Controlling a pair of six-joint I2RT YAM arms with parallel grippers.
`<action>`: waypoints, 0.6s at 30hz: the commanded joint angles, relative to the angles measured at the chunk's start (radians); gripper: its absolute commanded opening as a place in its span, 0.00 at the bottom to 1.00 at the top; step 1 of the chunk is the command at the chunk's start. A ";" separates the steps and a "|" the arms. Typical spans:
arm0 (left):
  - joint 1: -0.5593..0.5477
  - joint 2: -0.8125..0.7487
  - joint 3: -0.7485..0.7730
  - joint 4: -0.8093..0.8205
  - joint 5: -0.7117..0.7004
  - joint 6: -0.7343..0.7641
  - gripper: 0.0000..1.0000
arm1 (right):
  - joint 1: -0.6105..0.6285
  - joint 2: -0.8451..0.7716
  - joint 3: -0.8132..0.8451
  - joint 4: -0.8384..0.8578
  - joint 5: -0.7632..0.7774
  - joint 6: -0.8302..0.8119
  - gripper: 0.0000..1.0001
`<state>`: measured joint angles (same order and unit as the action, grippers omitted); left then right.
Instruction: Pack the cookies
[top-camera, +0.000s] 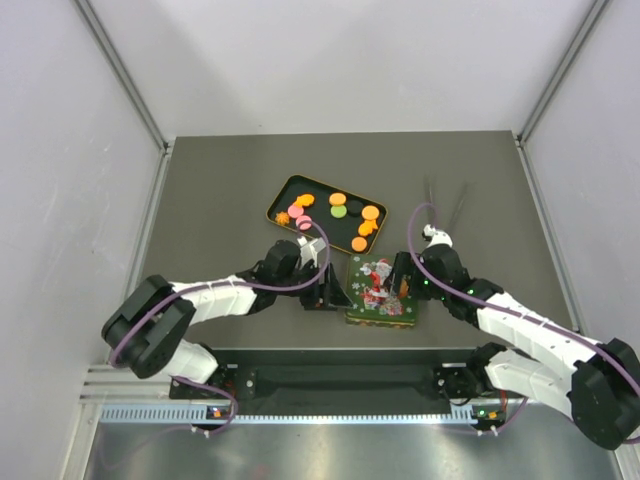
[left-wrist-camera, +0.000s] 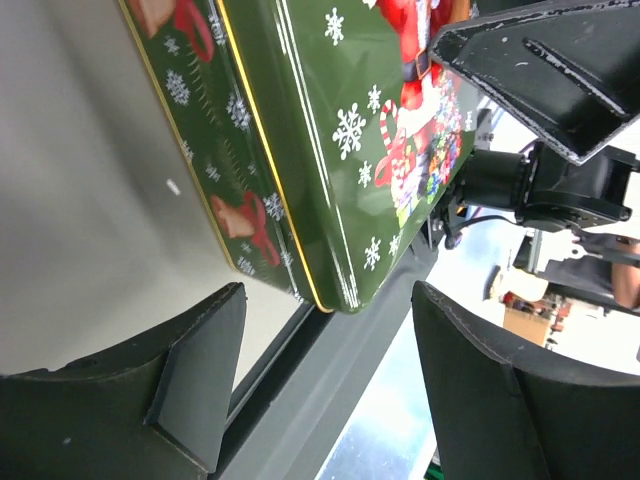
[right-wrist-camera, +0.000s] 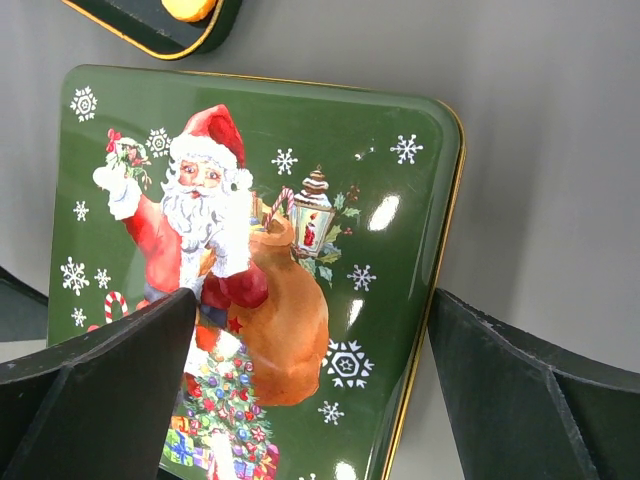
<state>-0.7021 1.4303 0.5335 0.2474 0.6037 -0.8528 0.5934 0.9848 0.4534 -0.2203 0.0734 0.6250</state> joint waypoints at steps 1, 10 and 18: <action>-0.007 0.031 -0.024 0.154 0.053 -0.038 0.72 | 0.008 0.014 0.027 0.016 -0.011 -0.001 0.96; -0.014 0.091 -0.046 0.222 0.062 -0.069 0.72 | 0.008 0.017 0.025 0.018 -0.011 -0.001 0.96; -0.017 0.120 -0.055 0.217 0.038 -0.071 0.69 | 0.008 0.020 0.016 0.032 -0.023 0.002 0.96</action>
<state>-0.7151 1.5333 0.4858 0.4103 0.6415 -0.9222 0.5934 0.9970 0.4534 -0.2035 0.0608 0.6254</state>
